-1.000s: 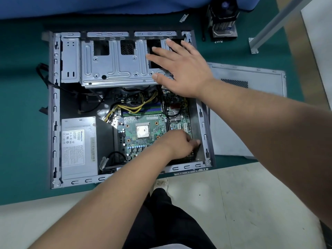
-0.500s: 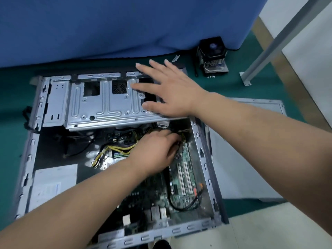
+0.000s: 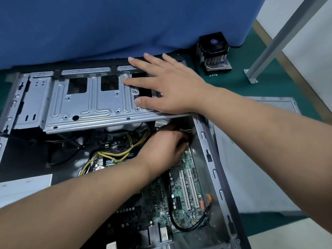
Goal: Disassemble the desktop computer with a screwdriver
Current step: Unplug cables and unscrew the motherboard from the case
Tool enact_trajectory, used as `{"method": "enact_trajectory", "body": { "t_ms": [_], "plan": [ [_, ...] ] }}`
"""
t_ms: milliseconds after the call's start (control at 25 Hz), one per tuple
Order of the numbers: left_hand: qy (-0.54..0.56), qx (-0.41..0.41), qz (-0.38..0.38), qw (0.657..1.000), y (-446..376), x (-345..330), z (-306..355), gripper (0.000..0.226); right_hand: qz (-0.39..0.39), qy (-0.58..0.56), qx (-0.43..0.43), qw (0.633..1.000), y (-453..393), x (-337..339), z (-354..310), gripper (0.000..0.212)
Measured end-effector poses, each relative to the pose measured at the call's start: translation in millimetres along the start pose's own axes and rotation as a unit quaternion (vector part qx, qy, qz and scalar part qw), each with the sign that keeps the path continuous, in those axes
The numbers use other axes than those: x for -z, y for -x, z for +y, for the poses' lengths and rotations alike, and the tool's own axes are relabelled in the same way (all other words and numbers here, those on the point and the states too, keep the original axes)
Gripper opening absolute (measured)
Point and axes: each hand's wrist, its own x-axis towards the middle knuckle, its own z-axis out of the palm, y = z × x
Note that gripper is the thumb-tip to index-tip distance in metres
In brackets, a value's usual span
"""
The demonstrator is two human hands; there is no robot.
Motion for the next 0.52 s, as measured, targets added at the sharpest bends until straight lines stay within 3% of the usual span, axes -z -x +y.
{"method": "enact_trajectory", "body": {
  "t_ms": [160, 520],
  "plan": [
    [0.075, 0.114, 0.044, 0.990, -3.6, -3.9, -0.3, 0.016, 0.001, -0.003, 0.001, 1.000, -0.6, 1.0, 0.9, 0.062],
    [0.072, 0.141, 0.008, 0.987, -9.4, -6.3, 6.4, 0.014, -0.002, -0.009, -0.011, 1.000, 0.9, 3.3, -1.2, 0.059]
  ]
}}
